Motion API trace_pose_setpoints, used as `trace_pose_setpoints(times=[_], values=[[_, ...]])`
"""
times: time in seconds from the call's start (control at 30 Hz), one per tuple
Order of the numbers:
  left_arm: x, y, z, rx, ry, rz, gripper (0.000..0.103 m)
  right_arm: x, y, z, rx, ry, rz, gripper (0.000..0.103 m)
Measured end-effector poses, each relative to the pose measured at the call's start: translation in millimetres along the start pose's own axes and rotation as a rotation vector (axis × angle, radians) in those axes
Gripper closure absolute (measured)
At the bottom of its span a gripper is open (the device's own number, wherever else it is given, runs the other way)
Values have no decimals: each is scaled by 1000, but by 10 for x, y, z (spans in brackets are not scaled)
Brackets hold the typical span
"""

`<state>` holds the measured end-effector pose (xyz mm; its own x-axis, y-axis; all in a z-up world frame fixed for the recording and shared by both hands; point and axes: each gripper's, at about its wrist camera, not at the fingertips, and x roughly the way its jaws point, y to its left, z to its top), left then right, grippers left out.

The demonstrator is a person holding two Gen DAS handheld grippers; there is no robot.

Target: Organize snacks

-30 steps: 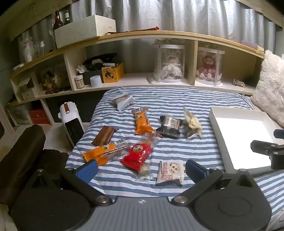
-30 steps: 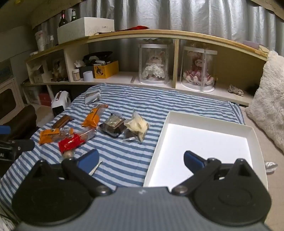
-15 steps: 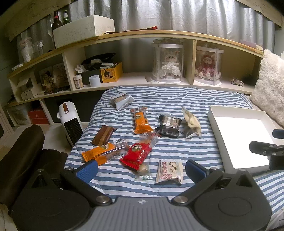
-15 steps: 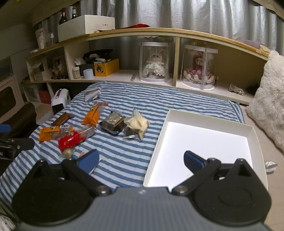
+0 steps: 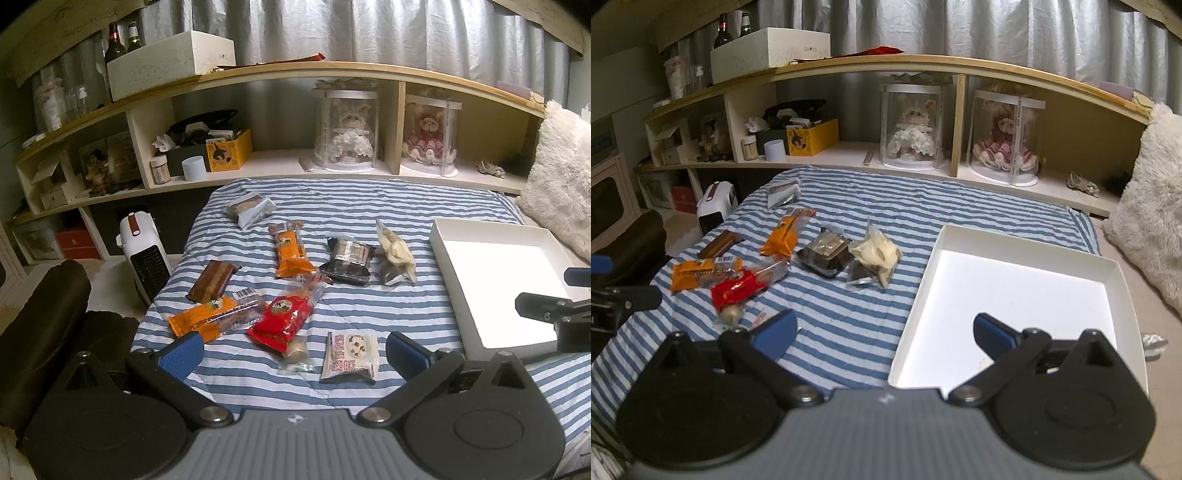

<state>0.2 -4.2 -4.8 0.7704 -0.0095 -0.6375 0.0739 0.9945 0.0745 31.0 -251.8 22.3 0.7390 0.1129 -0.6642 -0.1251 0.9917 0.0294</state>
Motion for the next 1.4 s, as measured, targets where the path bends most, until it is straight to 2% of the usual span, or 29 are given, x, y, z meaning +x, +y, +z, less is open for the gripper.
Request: trace_pose_setpoints(times=[1.4], values=[[-4, -56, -15, 5, 1, -7, 0, 11, 24, 2, -11, 14, 0, 1]])
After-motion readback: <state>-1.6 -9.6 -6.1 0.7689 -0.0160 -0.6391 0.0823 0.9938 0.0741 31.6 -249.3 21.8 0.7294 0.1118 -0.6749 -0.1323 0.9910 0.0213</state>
